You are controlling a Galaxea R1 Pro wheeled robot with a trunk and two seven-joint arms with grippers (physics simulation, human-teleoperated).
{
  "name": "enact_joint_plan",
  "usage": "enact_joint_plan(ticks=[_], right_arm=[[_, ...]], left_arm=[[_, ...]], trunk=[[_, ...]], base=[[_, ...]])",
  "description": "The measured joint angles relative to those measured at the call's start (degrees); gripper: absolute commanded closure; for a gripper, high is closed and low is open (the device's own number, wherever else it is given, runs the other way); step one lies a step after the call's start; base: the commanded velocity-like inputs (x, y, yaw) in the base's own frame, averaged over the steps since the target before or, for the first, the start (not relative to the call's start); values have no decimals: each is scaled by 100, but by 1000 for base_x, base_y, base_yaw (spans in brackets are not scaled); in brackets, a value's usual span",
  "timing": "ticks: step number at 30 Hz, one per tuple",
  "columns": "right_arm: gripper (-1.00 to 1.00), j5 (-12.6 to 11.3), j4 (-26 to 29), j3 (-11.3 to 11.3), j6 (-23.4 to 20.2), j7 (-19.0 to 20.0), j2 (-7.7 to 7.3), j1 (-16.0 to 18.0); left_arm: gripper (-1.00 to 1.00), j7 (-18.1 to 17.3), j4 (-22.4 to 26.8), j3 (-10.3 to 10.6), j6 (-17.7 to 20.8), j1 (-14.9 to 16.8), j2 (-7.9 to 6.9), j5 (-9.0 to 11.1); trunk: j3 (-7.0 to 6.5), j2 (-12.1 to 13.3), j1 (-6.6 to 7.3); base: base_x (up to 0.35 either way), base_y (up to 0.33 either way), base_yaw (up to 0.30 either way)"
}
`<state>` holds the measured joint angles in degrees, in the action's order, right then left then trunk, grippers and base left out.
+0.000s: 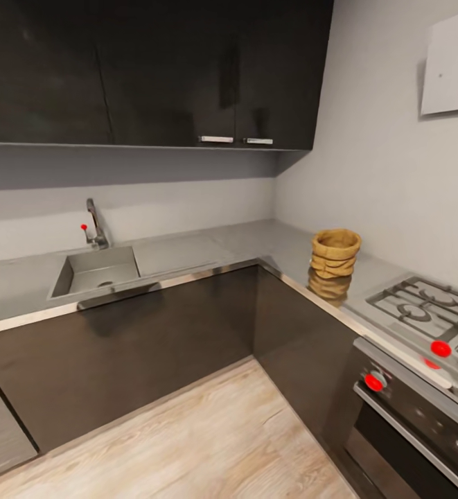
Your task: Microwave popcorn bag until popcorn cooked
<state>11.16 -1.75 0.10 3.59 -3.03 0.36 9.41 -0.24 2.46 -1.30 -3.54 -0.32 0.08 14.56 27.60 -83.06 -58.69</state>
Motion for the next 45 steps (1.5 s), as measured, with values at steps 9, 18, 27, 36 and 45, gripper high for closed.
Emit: enact_joint_plan(ticks=[9,18,27,36,45], right_arm=[[-100,-2,0,-15,0,-1,-23,0],[-100,-9,0,-14,-3,2,-28,0],[-100,-10,0,-16,-4,29,-28,0],[-100,-11,0,-16,37,37,-35,0],[-100,-21,0,-16,59,46,-44,0]], left_arm=[[-100,0,0,0,-6,0,0,0],[-100,0,0,0,-9,0,0,0],[-100,4,0,-5,-17,0,3,-1],[-100,8,-5,0,-13,0,22,-14],[-100,9,-9,0,-8,0,26,-20]], trunk=[[0,0,0],[0,0,0],[0,0,0],[0,0,0],[0,0,0]], base=[[319,125,0],[319,126,0],[319,126,0],[319,125,0],[319,125,0]])
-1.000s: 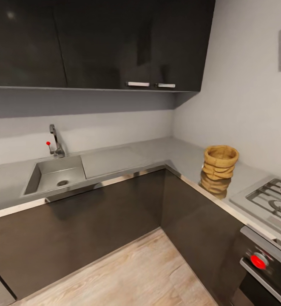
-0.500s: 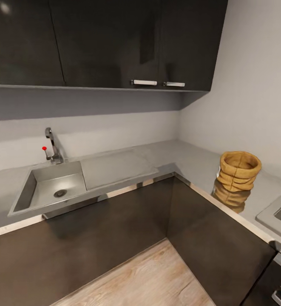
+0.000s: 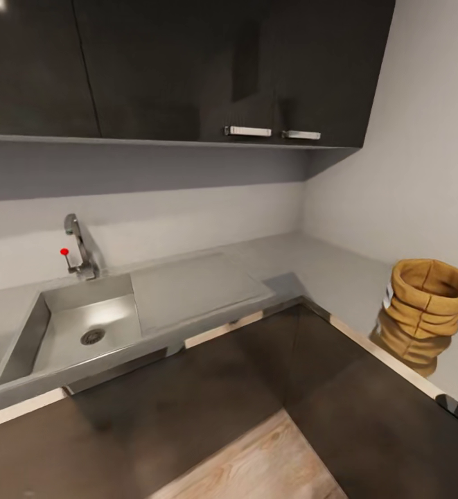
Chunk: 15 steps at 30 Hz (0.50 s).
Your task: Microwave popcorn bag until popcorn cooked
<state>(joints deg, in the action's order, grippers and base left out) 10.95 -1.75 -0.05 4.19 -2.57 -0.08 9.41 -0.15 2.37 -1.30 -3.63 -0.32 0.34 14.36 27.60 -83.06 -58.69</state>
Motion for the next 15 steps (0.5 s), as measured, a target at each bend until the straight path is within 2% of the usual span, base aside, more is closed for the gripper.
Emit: enact_joint_plan(ticks=[15], right_arm=[[-100,0,0,0,5,-3,4,0]], left_arm=[[-100,-1,-1,0,9,0,1,-9]], trunk=[[0,0,0]], base=[[319,125,-12]])
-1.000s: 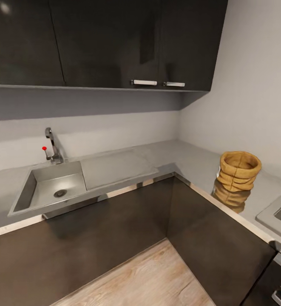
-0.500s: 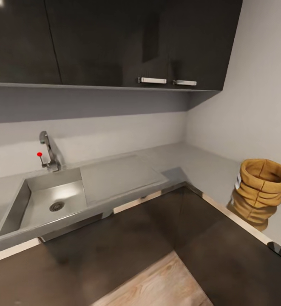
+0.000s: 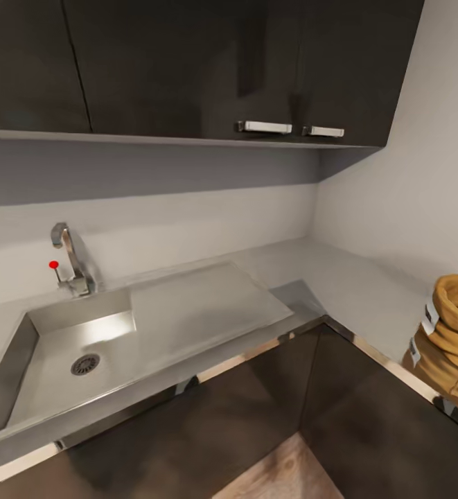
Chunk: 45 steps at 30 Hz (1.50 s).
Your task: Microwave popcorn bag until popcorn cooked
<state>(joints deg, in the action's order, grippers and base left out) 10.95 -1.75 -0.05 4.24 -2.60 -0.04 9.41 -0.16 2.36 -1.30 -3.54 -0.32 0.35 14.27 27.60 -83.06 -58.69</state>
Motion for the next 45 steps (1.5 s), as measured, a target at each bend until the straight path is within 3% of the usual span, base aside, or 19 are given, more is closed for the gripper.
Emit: enact_joint_plan(ticks=[6,45], right_arm=[[-100,-9,0,0,-4,-30,3,0],[-100,-31,0,-7,-29,-18,4,0]], left_arm=[[-100,1,1,0,-7,0,5,-1],[-100,10,1,-8,-33,0,6,10]], trunk=[[0,0,-3],[0,0,-3]], base=[[186,27,-255],[1,0,-291]])
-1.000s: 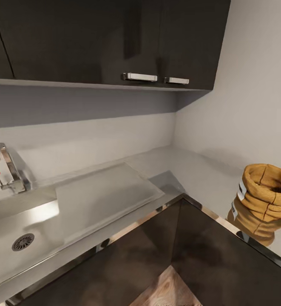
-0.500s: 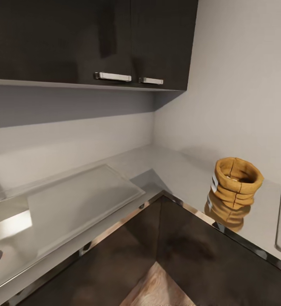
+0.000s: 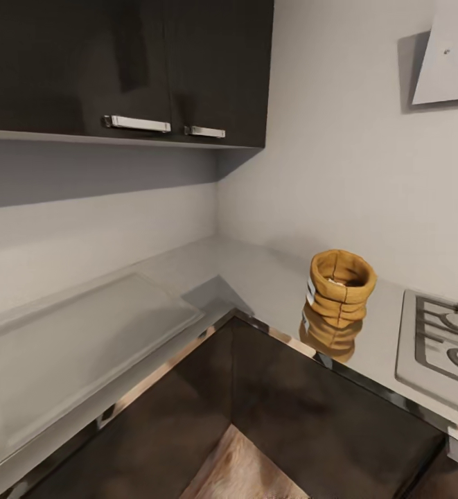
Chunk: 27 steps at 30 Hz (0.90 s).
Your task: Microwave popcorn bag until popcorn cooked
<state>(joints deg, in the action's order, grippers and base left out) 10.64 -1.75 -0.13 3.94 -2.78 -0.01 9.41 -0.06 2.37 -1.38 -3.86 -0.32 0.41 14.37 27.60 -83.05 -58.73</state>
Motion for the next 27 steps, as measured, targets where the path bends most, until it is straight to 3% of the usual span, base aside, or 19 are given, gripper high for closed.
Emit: enact_joint_plan(ticks=[27], right_arm=[[-100,-7,0,-8,5,-5,-2,0]], left_arm=[[-100,22,3,0,3,0,2,2]], trunk=[[0,0,0]], base=[[0,0,-298]])
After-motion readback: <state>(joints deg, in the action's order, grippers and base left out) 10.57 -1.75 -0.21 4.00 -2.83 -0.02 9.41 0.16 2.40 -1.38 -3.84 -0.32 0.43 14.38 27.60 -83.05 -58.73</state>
